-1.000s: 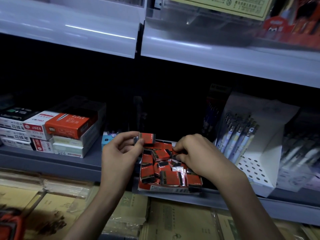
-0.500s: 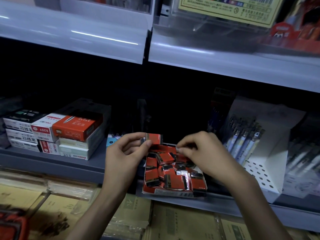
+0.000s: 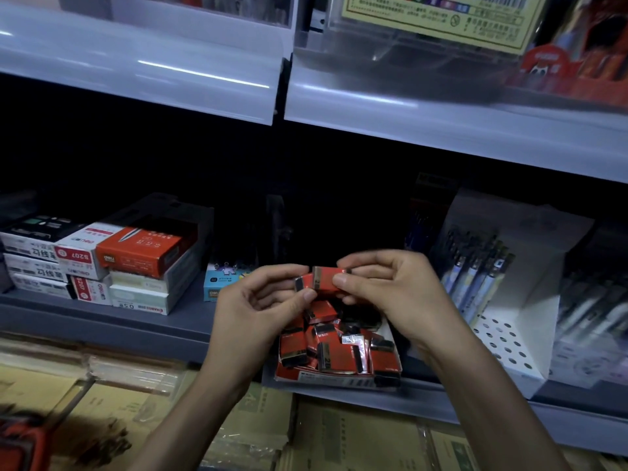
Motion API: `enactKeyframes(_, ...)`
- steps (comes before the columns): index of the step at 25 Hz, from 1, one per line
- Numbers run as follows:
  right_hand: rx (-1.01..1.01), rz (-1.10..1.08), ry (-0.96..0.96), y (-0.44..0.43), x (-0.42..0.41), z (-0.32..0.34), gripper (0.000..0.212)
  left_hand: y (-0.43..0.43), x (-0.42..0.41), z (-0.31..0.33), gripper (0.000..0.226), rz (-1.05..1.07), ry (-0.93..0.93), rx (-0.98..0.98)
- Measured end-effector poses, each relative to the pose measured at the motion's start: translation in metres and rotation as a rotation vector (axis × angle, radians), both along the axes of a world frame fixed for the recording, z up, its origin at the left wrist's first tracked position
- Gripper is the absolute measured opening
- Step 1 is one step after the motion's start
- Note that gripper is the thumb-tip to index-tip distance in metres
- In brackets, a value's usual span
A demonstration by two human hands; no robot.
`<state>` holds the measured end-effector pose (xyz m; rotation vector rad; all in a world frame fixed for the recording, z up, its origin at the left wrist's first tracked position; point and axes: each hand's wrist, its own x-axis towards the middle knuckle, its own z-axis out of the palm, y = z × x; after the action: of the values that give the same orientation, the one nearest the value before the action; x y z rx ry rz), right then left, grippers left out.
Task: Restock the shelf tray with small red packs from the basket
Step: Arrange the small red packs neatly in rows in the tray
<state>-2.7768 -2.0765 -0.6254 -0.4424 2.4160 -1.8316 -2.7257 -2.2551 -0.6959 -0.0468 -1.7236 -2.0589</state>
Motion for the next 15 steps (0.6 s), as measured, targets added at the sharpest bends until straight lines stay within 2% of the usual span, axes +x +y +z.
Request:
enactKeyframes(2, 0.005, -0.062, 0.026, 0.005, -0.003, 0.004, 0.02, -0.003, -0.002, -0.002, 0.031, 0.026, -0.012, 0.036)
enactKeyframes(6, 0.354, -0.249, 0.23, 0.02, -0.015, 0.008, 0.015, -0.008, -0.008, -0.009, 0.027, 0.096, -0.033, 0.091)
enactKeyframes(9, 0.506, -0.218, 0.212, 0.013, -0.021, -0.004, 0.014, -0.007, -0.009, -0.011, 0.026, 0.137, -0.053, 0.108)
enactKeyframes(15, 0.644, -0.187, 0.167, -0.003, -0.038, -0.026, 0.016, -0.005, -0.008, -0.01, 0.027, 0.157, -0.077, 0.108)
